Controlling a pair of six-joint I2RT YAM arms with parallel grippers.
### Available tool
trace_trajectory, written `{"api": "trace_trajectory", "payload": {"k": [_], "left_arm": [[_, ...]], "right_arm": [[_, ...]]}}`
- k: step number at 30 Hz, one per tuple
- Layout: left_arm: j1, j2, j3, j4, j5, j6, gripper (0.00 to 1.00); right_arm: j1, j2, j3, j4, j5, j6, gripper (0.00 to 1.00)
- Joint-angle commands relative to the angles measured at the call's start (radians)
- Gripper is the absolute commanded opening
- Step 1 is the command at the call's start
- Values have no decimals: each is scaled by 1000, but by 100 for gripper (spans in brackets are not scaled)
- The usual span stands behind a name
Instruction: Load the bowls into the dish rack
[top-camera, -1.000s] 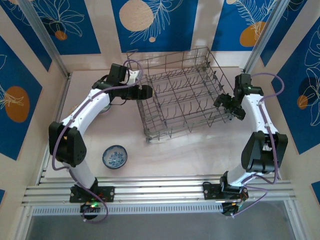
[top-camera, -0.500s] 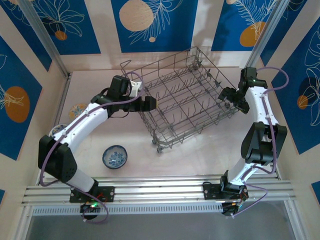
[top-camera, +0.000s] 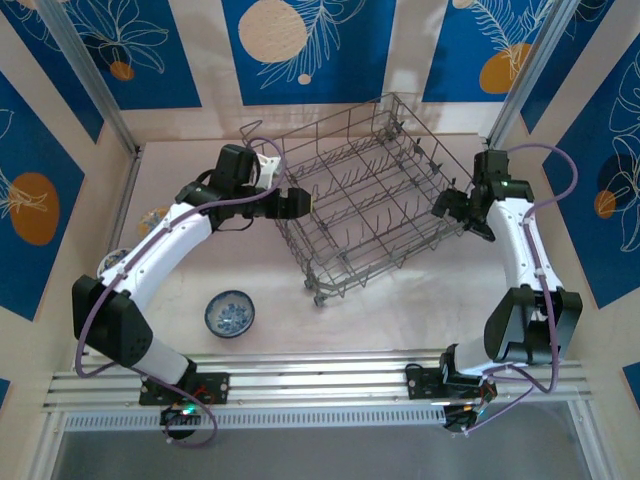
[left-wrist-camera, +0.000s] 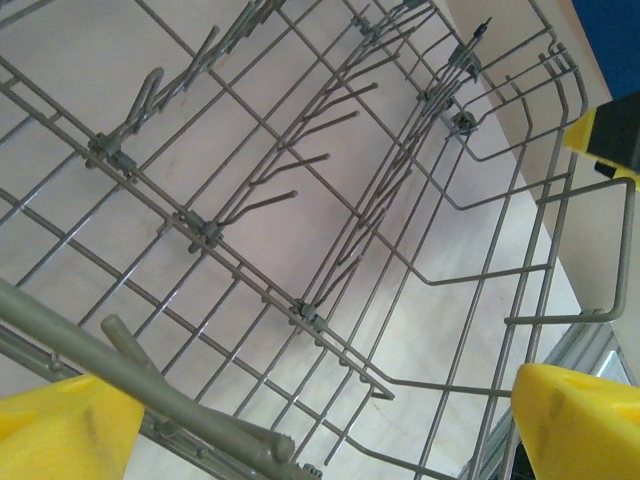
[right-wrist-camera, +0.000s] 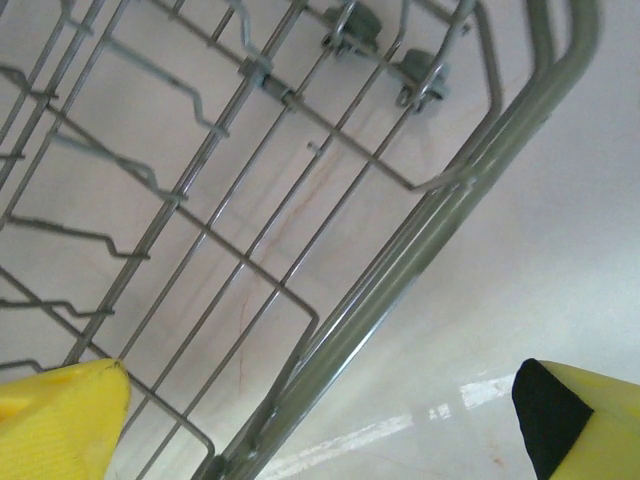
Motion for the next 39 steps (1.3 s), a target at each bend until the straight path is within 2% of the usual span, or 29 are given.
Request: {"api": "trace_trajectory", "payload": {"k": [1, 6, 22, 32, 39], "left_arm": [[-2, 33, 24, 6, 42, 13, 92], [-44, 51, -2, 26, 69, -2, 91], [-175, 96, -19, 67, 72, -48, 90], [-189, 118, 7, 115, 60, -115, 92], [-213, 170, 53, 92, 49, -110, 92]], "right_arm": [[42, 3, -27, 28, -19, 26, 99], [64, 52, 3, 54, -39, 55, 99], [-75, 73, 2, 95, -78, 33, 99], [-109, 74, 5, 106, -97, -13, 100], [-138, 78, 26, 99, -91, -22, 99]]}}
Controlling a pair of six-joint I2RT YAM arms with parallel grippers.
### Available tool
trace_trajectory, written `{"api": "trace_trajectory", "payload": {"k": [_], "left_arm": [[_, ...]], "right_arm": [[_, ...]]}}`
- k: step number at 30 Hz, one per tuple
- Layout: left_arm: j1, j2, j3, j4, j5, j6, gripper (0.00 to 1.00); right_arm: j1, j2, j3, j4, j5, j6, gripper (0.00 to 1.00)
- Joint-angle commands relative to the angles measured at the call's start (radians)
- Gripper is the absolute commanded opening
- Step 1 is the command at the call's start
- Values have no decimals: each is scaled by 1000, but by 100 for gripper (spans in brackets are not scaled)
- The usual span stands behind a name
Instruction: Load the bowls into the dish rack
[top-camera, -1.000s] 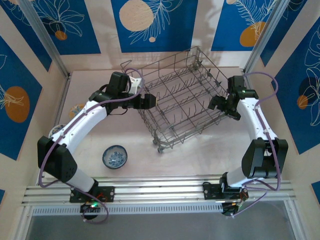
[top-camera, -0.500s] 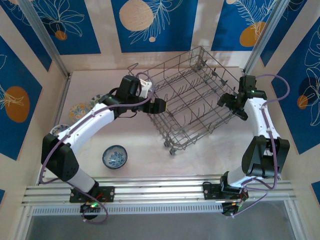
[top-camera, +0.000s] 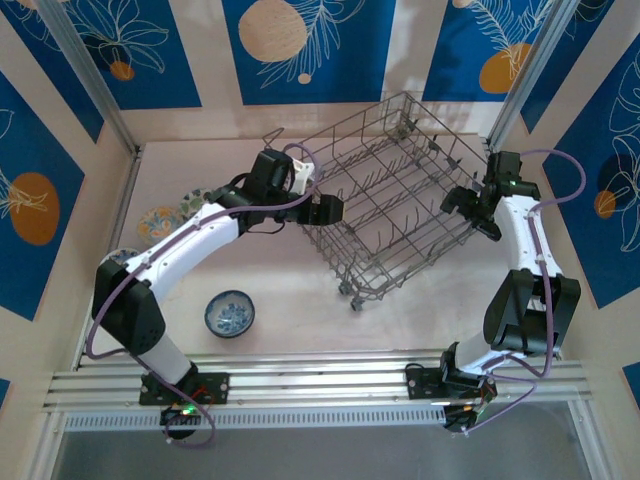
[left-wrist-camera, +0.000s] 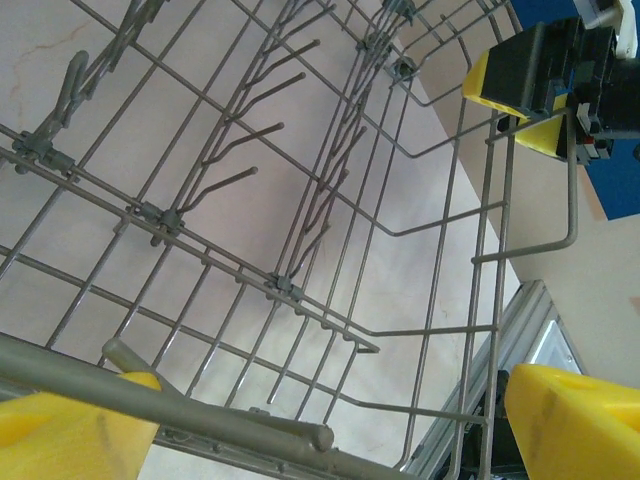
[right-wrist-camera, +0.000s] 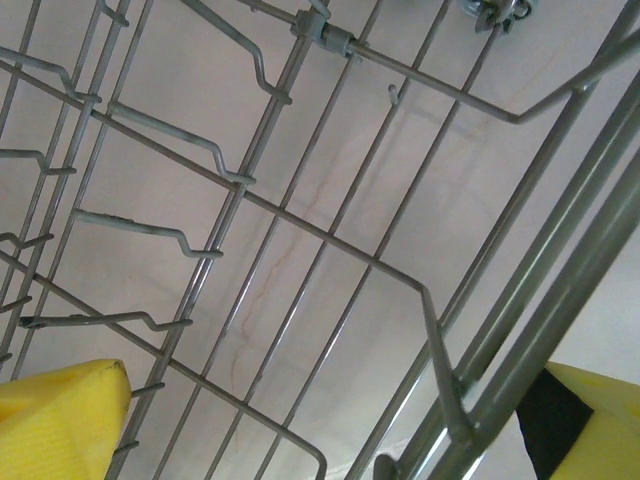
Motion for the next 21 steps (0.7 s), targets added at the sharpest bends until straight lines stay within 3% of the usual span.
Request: {"api": "trace_trajectory", "payload": {"k": [1, 15, 21], "left_arm": [[-41, 61, 1, -13, 34, -14, 92], [-80, 87, 9, 2, -2, -35, 92], [-75, 29, 45, -125, -99, 29, 93]], "right_arm": [[-23, 5, 39, -3, -23, -19, 99], [-57, -96, 79, -51, 21, -30, 99], [-38, -171, 120, -77, -30, -65, 100]]}}
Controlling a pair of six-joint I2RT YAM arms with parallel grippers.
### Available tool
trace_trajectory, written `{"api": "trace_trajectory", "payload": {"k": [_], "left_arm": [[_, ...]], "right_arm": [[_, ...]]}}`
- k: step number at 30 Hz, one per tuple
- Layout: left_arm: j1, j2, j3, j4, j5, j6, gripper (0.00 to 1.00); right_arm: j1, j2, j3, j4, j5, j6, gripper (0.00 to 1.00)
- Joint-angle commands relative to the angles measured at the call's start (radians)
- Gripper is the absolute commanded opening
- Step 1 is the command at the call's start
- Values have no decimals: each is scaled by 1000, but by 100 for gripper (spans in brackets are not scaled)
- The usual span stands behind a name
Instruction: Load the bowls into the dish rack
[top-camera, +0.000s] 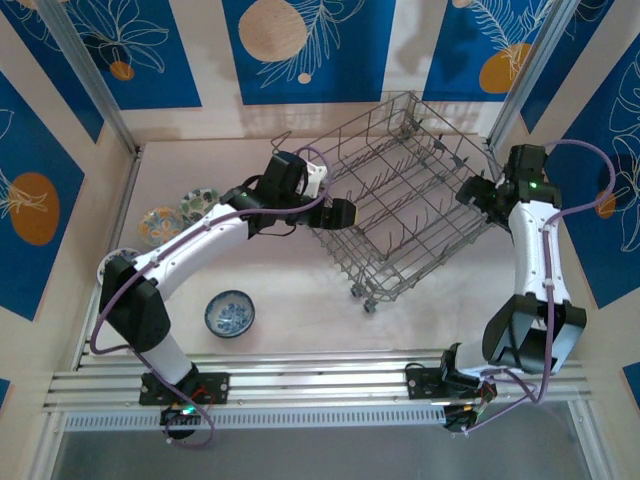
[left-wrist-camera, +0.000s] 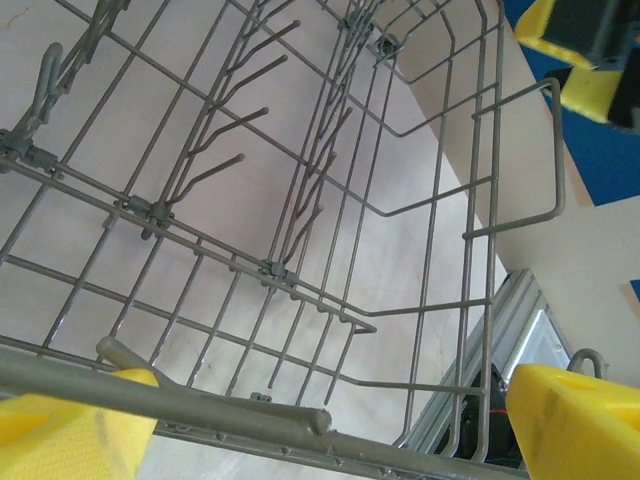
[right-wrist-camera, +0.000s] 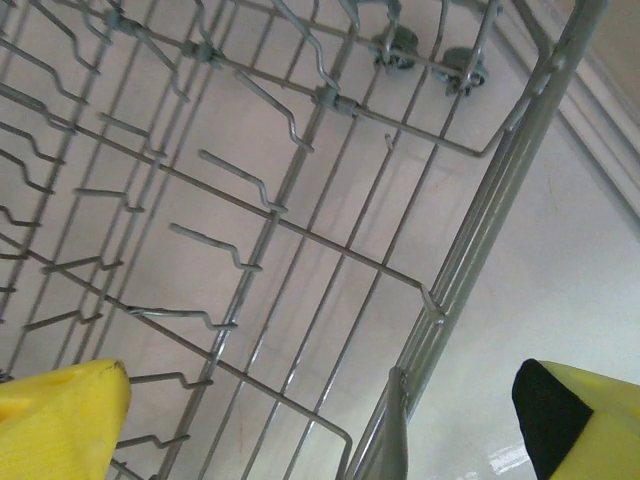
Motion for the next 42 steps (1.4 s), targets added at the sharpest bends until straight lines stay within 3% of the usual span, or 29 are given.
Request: {"api": "trace_trajectory", "payload": {"k": [1, 11, 21, 24, 33, 42], "left_arm": [[-10, -19, 5, -141, -87, 52, 95], [108, -208, -85, -319, -103, 123, 99], [453, -399, -297, -550, -83, 217, 95], [519, -430, -369, -589, -60, 190, 93], [530, -508, -518, -710, -43, 0, 90], [529, -505, -602, -667, -4, -182, 83]], "right_arm": [[18, -61, 51, -40, -43, -36, 99], [100, -57, 91, -62, -98, -68, 99], [207, -19, 87, -46, -98, -94, 99], [228, -5, 89, -45, -100, -96, 100], [248, 4, 56, -25, -90, -109, 100], [249, 18, 16, 2, -88, -100, 99]]}}
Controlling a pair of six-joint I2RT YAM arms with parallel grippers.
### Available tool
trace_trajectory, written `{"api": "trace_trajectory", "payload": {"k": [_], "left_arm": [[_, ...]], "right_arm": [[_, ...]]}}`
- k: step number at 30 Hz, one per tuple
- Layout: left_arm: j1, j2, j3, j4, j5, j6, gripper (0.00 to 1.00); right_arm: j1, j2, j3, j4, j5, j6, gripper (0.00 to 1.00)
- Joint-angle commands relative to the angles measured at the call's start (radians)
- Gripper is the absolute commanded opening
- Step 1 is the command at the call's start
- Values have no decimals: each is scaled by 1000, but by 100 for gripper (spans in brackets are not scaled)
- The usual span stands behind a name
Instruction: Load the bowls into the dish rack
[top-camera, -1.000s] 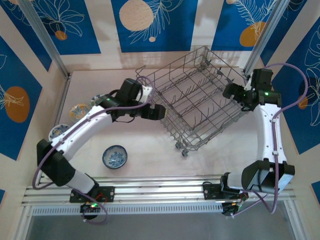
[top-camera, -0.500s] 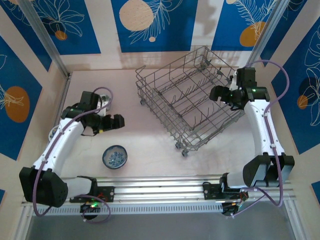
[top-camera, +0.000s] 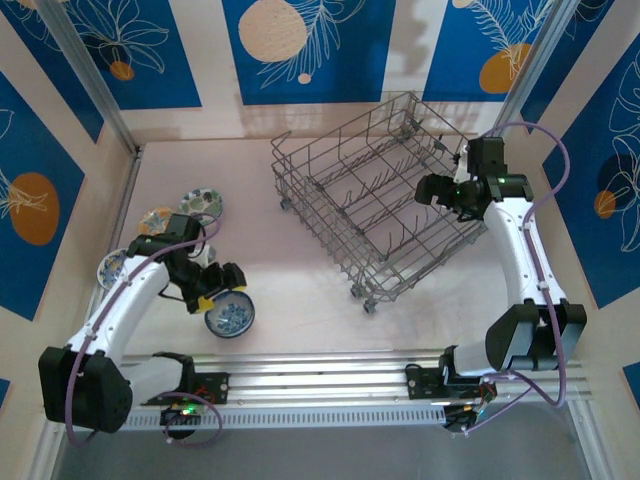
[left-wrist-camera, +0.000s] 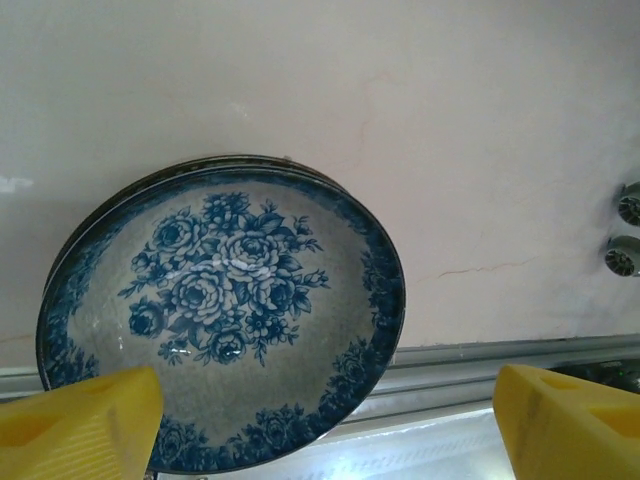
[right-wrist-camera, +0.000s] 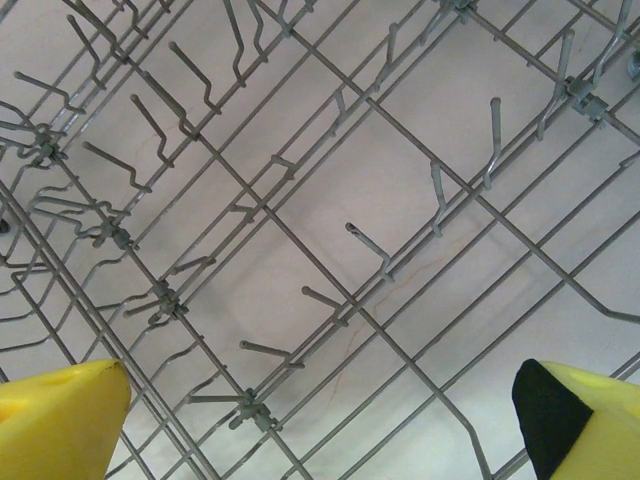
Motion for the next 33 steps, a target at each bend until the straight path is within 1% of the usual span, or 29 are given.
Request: {"api": "trace_trajectory", "payload": {"k": [1, 8, 11, 13, 18, 22, 28, 31, 33], "left_arm": [[5, -9, -38, 21, 39, -132, 81], [-7, -26, -73, 92, 22, -283, 78], [-29, -22, -84, 126, 7, -346, 77], [-46, -9, -85, 154, -3, -377, 75], [-85, 35, -60, 159, -49, -385, 70], [-104, 61, -59, 151, -73, -396, 69], [-144, 125, -53, 177, -99, -418, 67], [-151, 161, -46, 193, -102, -419, 64], [-161, 182, -33, 191, -109, -412, 60]], "right_arm": [[7, 5, -21, 15, -17, -8, 99], [5, 5, -60, 40, -24, -1, 100], [4, 10, -77, 55, -33, 4, 100], [3, 15, -89, 66, -42, 5, 100], [-17, 26, -102, 75, -71, -15, 100], [-44, 19, -117, 90, -112, -20, 100], [-53, 21, -129, 112, -150, -28, 100], [-74, 22, -140, 124, -175, -24, 99], [-90, 21, -148, 135, -204, -13, 99]]}}
